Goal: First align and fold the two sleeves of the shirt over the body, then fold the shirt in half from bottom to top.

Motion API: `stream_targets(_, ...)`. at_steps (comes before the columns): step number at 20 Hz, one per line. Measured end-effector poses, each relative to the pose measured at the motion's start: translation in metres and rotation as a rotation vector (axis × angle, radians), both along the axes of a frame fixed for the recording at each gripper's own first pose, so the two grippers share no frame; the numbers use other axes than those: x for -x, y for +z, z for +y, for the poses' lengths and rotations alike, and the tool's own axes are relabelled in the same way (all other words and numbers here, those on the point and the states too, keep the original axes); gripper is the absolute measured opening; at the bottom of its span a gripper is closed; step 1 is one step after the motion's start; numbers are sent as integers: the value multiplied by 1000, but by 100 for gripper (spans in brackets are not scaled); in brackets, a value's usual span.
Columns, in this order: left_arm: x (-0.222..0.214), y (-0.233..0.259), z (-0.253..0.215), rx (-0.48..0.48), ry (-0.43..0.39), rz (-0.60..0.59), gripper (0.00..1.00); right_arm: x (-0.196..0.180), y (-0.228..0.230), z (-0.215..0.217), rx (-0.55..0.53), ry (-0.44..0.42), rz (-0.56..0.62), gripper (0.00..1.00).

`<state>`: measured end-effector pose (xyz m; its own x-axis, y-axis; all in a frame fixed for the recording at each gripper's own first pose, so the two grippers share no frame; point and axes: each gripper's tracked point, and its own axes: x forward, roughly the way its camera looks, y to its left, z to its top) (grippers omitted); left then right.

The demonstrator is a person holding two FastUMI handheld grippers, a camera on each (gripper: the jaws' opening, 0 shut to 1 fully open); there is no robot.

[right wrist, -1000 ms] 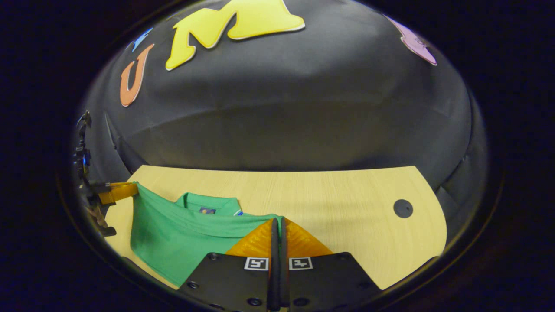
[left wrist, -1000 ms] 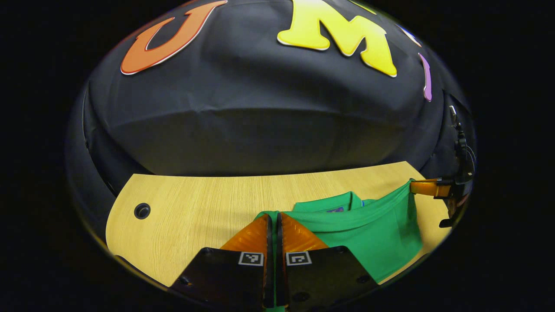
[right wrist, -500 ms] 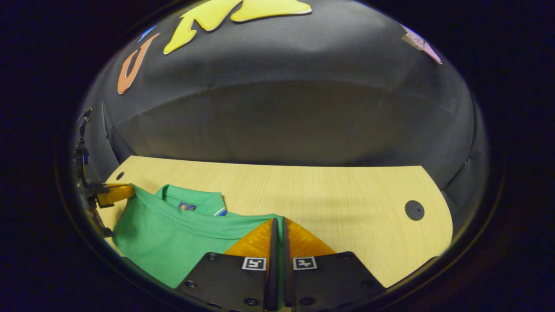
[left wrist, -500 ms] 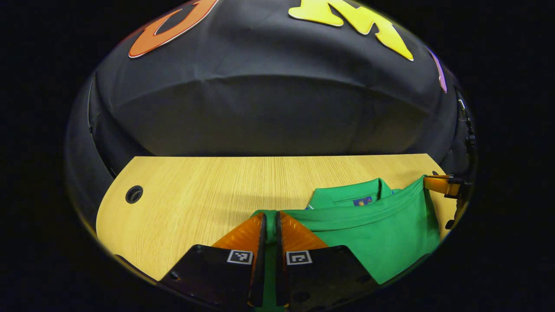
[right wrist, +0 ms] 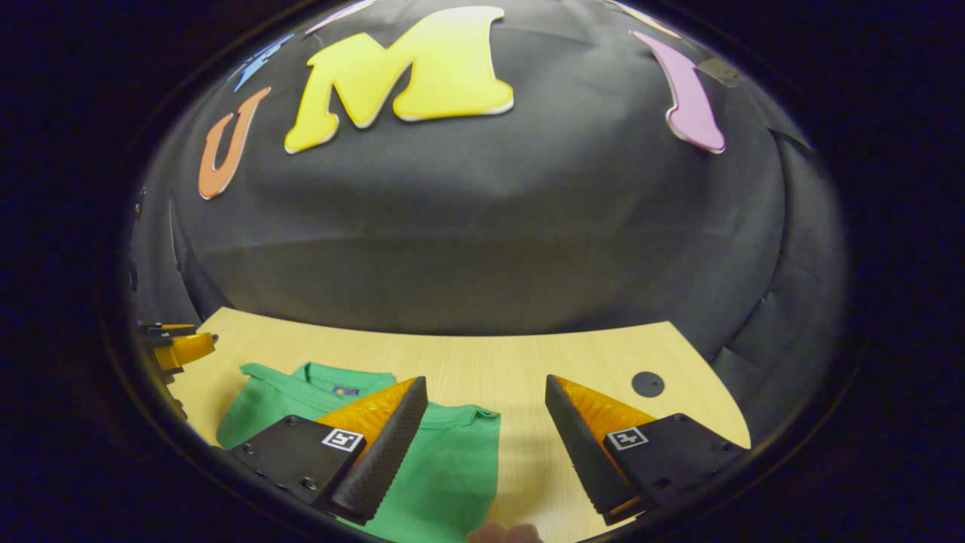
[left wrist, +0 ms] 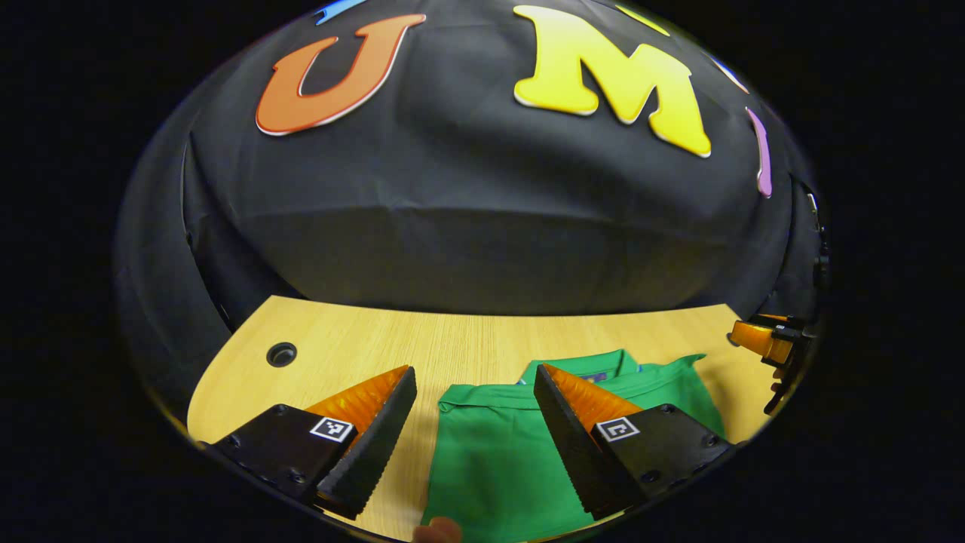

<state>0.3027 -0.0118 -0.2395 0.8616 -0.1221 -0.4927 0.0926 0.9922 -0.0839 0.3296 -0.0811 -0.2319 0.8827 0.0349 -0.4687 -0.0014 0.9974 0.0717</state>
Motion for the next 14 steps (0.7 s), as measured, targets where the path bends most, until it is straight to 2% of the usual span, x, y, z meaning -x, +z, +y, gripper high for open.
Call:
stream_targets(3,44,67,-2,31,-9,-77,100,50,68,0,23,-8,-101,98)
stream_targets(4,62,88,-3,36,-14,-108,100,68,92,-1,35,-16,-141,100)
stream_targets(8,126,159,15,21,12,-227,100,148,172,-10,74,-87,-280,98)
stream_targets(11,177,193,15,6,4,-279,100,208,213,1,95,-71,-356,98)
stream_targets(14,224,220,17,11,27,-331,100,264,232,15,93,-57,-398,98)
